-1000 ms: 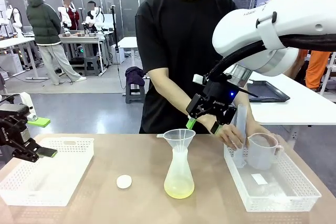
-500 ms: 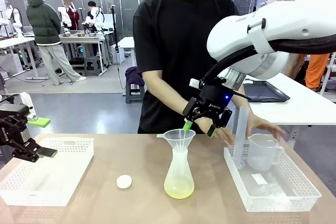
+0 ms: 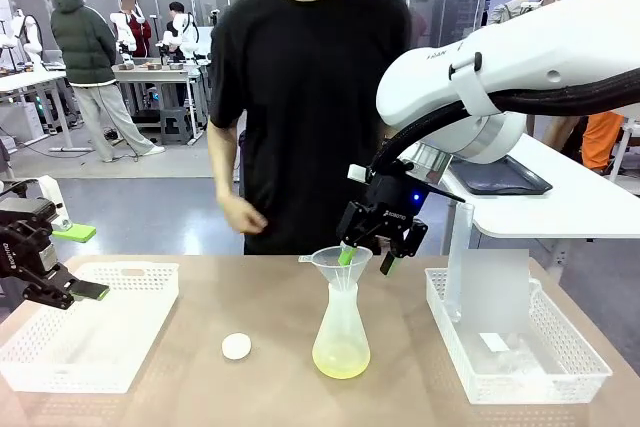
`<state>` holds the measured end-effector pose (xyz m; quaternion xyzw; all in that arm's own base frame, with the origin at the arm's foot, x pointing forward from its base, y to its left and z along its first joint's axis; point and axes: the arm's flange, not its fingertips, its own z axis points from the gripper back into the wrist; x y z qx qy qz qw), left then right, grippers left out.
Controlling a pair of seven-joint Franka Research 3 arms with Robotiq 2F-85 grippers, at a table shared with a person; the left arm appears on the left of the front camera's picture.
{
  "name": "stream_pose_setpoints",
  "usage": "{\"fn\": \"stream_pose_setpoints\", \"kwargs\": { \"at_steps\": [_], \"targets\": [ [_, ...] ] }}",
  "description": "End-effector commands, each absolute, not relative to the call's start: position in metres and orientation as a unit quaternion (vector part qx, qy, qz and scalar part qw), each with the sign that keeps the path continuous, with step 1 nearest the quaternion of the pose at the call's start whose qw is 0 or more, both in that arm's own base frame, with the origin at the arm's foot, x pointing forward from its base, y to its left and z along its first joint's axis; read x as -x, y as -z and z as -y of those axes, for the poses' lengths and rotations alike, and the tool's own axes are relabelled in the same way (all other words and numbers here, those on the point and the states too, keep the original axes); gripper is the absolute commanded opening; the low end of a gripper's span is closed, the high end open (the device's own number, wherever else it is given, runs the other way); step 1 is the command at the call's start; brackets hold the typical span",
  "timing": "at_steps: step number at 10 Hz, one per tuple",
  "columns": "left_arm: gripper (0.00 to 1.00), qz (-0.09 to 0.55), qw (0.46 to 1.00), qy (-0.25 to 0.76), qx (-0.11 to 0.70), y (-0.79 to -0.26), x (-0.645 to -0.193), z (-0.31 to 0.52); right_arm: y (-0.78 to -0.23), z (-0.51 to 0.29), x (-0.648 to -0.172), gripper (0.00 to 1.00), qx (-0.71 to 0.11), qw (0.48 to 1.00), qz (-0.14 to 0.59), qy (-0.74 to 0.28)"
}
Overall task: Prepare the solutions needed for the experiment.
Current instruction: Once the solution is in the Big flask , pick up the Plastic Funnel and place it back into the right Organizing basket.
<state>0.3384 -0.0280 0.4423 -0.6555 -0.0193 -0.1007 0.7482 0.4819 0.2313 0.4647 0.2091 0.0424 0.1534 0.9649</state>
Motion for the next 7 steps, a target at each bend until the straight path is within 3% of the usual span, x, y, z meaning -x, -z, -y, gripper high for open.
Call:
{"fn": "stream_pose_setpoints", "kwargs": {
  "at_steps": [1,7],
  "targets": [
    [1.0,0.018,0.746,0.106,0.657,-0.4434,-0.3367,0.0259,-0.47,-0.2386,-0.4857,0.72,-0.192,0.971,-0.047,-0.135],
    [1.0,0.018,0.746,0.106,0.657,-0.4434,-0.3367,0.0259,-0.4699,-0.2453,-0.482,0.18,-0.189,0.972,-0.05,-0.131]
  ]
}}
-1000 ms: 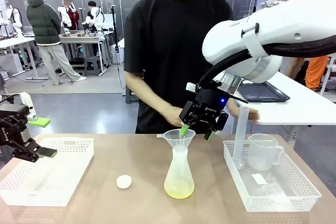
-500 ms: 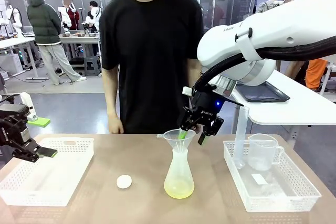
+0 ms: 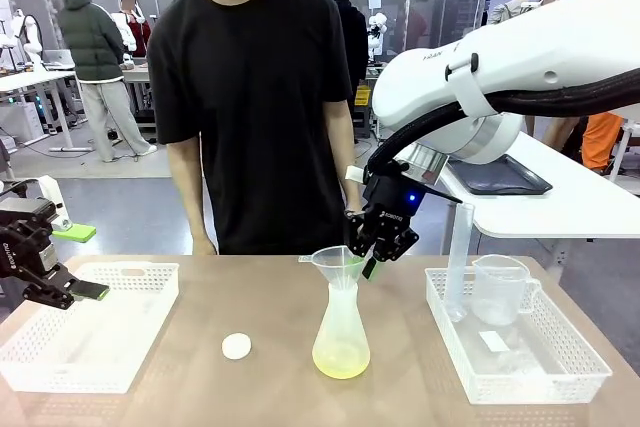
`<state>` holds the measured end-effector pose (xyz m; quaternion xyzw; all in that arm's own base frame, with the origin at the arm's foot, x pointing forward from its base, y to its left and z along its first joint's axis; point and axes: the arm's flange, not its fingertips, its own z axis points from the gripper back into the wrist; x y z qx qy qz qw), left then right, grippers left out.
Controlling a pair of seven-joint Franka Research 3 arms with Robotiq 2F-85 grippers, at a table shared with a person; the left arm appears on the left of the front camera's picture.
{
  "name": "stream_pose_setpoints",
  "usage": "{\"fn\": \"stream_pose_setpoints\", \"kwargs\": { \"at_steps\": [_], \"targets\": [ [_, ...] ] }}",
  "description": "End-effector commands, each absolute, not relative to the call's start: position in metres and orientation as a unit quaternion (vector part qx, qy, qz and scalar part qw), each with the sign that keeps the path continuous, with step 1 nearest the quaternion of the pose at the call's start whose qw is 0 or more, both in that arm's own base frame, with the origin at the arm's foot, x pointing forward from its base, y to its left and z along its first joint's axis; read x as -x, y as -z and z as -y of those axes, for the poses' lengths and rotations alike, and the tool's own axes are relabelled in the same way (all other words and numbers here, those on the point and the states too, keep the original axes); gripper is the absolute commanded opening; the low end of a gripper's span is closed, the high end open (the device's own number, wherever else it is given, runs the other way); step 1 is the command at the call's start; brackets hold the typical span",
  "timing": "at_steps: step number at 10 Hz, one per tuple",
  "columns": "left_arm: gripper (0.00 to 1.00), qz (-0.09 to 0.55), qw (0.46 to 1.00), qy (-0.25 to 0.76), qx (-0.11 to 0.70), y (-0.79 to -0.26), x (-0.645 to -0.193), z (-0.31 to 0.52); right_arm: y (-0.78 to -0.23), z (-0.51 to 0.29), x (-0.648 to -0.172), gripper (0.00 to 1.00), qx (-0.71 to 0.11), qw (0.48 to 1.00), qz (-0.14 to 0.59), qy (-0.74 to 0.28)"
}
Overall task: Prepare the solutions needed for the experiment.
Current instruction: Once the solution is in the Big flask , pick up the Plastic Funnel and place it back into the right Organizing basket.
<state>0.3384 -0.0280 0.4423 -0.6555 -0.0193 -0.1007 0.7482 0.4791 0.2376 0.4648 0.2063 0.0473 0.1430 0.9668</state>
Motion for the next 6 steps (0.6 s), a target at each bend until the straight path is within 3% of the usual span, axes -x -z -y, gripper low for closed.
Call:
{"fn": "stream_pose_setpoints", "kwargs": {
  "at_steps": [1,2,6],
  "targets": [
    [1.0,0.018,0.746,0.106,0.657,-0.443,-0.337,0.026,-0.471,-0.245,-0.481,0.1,-0.187,0.972,-0.051,-0.131],
    [1.0,0.018,0.746,0.106,0.657,-0.443,-0.337,0.026,-0.472,-0.244,-0.48,0.0,-0.187,0.972,-0.051,-0.131],
    [1.0,0.018,0.746,0.106,0.657,-0.443,-0.337,0.026,-0.481,-0.233,-0.467,0.0,-0.188,0.972,-0.046,-0.134]
  ]
}}
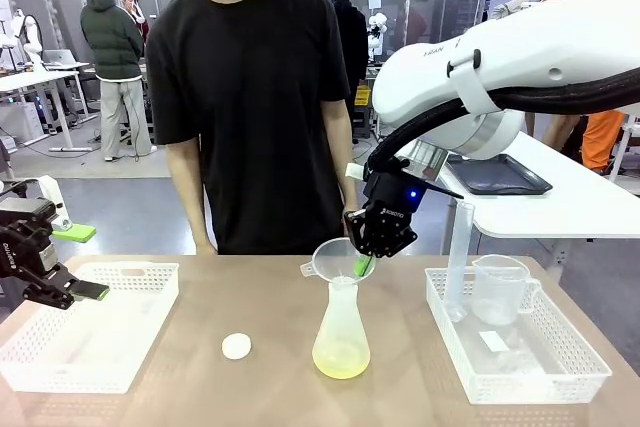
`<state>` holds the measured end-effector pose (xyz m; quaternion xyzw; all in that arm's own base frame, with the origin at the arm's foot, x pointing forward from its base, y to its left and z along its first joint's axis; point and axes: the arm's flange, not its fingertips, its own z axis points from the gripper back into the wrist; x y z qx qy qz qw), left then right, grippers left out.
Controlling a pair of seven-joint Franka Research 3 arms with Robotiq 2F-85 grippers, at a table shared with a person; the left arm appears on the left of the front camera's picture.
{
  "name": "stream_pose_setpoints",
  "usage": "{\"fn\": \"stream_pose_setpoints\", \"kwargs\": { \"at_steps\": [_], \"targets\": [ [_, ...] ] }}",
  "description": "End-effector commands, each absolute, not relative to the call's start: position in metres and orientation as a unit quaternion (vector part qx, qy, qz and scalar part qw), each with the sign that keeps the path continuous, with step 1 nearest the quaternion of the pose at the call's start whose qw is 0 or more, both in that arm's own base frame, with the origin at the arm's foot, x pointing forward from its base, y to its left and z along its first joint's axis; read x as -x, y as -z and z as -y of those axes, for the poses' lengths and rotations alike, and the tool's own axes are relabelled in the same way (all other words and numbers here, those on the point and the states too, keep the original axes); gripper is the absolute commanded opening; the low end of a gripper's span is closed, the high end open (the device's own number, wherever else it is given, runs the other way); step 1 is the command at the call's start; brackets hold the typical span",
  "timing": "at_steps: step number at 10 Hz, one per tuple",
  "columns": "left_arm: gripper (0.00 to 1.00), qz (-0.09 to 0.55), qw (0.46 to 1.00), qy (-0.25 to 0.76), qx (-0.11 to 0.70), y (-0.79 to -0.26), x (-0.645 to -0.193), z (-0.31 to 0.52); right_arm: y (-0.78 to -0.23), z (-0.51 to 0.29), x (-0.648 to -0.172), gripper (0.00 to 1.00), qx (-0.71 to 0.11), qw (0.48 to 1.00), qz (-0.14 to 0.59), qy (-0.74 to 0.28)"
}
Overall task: Prepare the solutions needed for the experiment.
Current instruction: Once the solution is in the Big flask , pick up the Plastic Funnel and place it back into the right Organizing basket.
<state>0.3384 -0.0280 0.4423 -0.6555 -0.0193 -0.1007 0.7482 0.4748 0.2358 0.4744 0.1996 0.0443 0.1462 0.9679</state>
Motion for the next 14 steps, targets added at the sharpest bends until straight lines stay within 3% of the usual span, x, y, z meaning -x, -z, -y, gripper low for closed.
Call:
{"fn": "stream_pose_setpoints", "kwargs": {
  "at_steps": [1,10,14],
  "targets": [
    [1.0,0.018,0.746,0.106,0.657,-0.443,-0.337,0.026,-0.487,-0.229,-0.462,0.0,-0.198,0.971,-0.042,-0.13],
    [1.0,0.018,0.746,0.106,0.657,-0.443,-0.337,0.026,-0.594,-0.19,-0.408,0.0,-0.264,0.95,0.023,-0.162],
    [1.0,0.018,0.746,0.106,0.657,-0.443,-0.337,0.026,-0.582,-0.071,-0.425,0.0,-0.237,0.968,0.04,-0.078]
  ]
}}
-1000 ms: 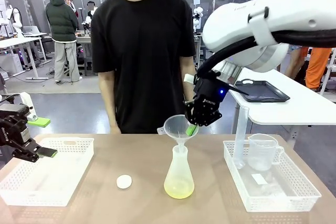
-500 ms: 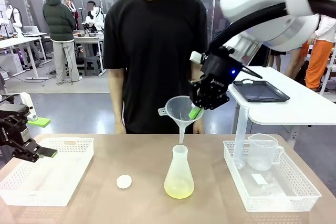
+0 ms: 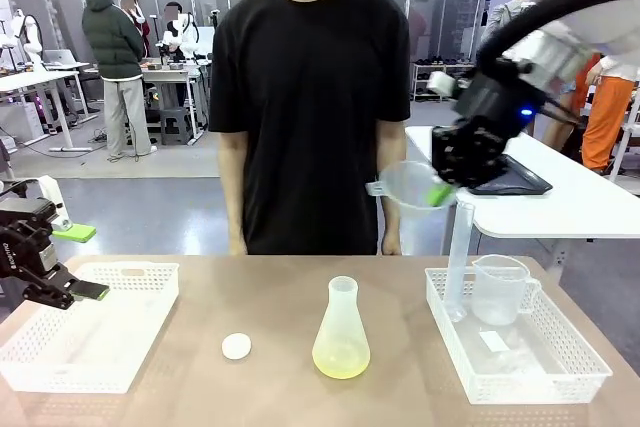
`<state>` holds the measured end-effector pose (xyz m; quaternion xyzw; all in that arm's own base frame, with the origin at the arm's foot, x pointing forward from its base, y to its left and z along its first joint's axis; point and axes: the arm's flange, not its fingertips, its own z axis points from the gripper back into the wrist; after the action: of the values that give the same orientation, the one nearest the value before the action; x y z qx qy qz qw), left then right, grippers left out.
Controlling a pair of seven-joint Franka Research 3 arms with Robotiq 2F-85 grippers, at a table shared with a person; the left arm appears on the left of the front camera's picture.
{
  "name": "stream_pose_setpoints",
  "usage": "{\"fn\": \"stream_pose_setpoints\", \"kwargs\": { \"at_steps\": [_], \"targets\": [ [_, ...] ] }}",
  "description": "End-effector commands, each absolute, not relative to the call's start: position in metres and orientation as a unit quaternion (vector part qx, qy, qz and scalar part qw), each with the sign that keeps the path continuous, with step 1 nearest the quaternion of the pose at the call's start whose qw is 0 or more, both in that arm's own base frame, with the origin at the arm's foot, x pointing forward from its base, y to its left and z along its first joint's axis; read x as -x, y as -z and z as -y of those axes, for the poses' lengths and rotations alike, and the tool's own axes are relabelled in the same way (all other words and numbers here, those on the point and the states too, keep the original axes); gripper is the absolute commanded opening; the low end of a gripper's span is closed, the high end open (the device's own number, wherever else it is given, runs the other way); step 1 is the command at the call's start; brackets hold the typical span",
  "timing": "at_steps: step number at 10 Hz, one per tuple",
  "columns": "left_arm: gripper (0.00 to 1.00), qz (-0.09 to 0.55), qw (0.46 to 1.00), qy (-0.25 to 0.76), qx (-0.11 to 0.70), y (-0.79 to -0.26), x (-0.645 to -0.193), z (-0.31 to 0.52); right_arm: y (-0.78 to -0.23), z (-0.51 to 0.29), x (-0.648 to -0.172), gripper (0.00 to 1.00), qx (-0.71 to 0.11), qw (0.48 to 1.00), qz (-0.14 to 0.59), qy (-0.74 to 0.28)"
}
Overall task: Prepare the solutions needed for the experiment.
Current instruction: Once the solution is in the Big flask , pick up the Plastic Funnel and place it back into the right Organizing basket.
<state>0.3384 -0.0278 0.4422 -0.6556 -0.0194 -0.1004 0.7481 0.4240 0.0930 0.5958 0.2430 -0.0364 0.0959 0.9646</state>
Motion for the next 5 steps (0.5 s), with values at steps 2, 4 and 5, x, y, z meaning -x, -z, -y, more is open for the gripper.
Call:
{"fn": "stream_pose_setpoints", "kwargs": {
  "at_steps": [2,4,5],
  "targets": [
    [1.0,0.018,0.746,0.106,0.657,-0.443,-0.337,0.026,-0.555,-0.004,-0.425,0.0,-0.233,0.971,0.049,-0.015],
    [1.0,0.018,0.746,0.106,0.657,-0.443,-0.337,0.026,-0.531,0.038,-0.426,0.0,-0.24,0.969,0.036,0.035],
    [1.0,0.018,0.746,0.106,0.657,-0.443,-0.337,0.026,-0.522,0.052,-0.426,0.0,-0.245,0.968,0.033,0.053]
  ]
}}
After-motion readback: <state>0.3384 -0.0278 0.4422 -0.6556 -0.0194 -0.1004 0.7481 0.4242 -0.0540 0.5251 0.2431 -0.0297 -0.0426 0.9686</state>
